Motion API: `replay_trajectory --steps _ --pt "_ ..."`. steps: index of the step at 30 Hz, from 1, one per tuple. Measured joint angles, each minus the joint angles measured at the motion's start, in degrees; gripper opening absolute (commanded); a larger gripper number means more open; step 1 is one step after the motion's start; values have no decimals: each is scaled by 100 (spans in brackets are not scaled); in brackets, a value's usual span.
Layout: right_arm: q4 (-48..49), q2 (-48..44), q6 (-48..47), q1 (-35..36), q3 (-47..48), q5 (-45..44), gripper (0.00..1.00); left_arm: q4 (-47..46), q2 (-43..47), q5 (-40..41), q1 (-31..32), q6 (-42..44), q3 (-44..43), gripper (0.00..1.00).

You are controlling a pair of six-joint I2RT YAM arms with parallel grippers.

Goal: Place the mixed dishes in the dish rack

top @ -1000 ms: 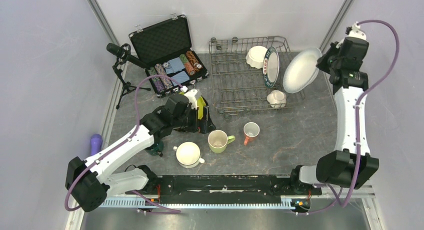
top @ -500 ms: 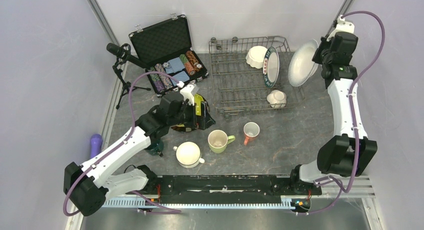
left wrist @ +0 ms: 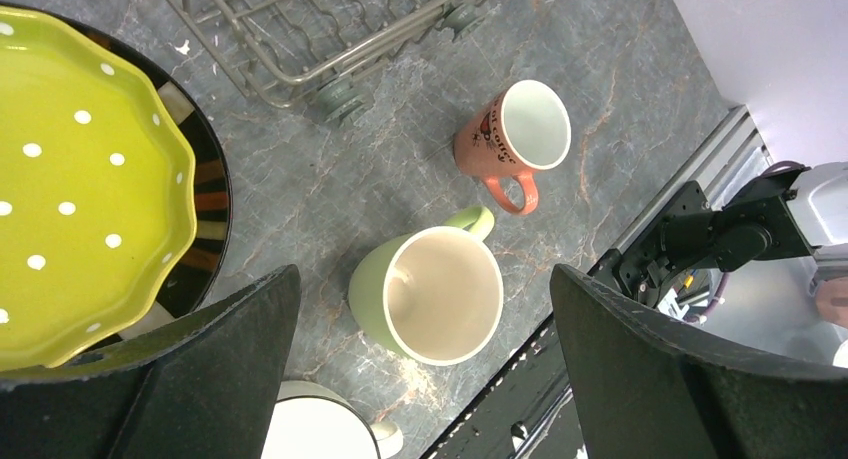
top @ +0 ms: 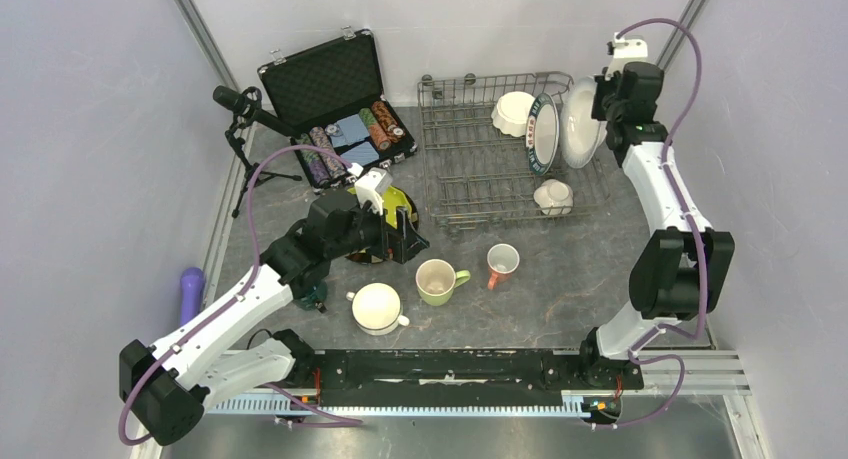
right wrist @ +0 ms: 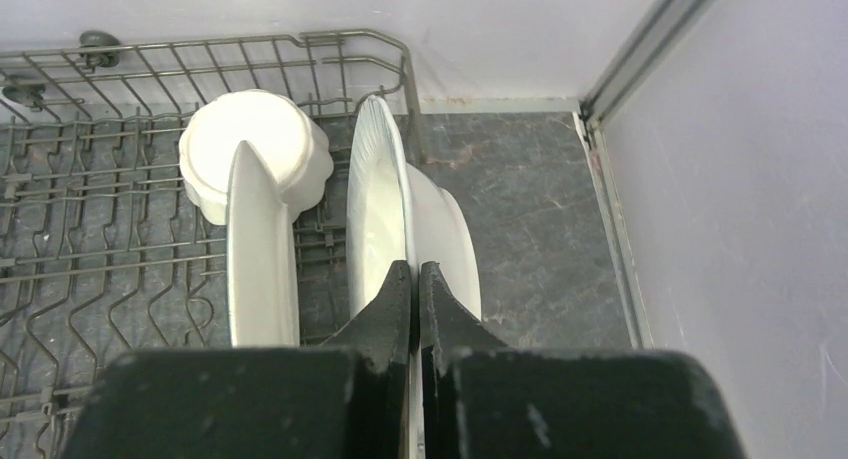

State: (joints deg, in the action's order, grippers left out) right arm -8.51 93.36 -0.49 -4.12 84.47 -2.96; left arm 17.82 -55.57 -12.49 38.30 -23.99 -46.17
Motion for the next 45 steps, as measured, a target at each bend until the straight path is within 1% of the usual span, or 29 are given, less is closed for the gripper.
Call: replay_trajectory --steps 4,9,16,22,28,45 --pt "374 142 -293 234 -94 -105 0 -122 35 -42 0 35 31 100" --pt "619 319 -629 415 -94 -387 0 -273 46 -179 -4 33 127 100" --pt "782 411 -938 398 -94 -907 0 -334 -4 -326 -4 33 138 100" --pt "955 492 -1023 378 -92 -1154 0 -339 -33 -330 -4 33 140 100" --pt "1040 688 -1012 378 -94 -1119 0 -341 -33 -328 -4 35 140 100" --pt "977 787 -1001 396 -122 -715 0 -339 -33 -326 -4 33 155 100"
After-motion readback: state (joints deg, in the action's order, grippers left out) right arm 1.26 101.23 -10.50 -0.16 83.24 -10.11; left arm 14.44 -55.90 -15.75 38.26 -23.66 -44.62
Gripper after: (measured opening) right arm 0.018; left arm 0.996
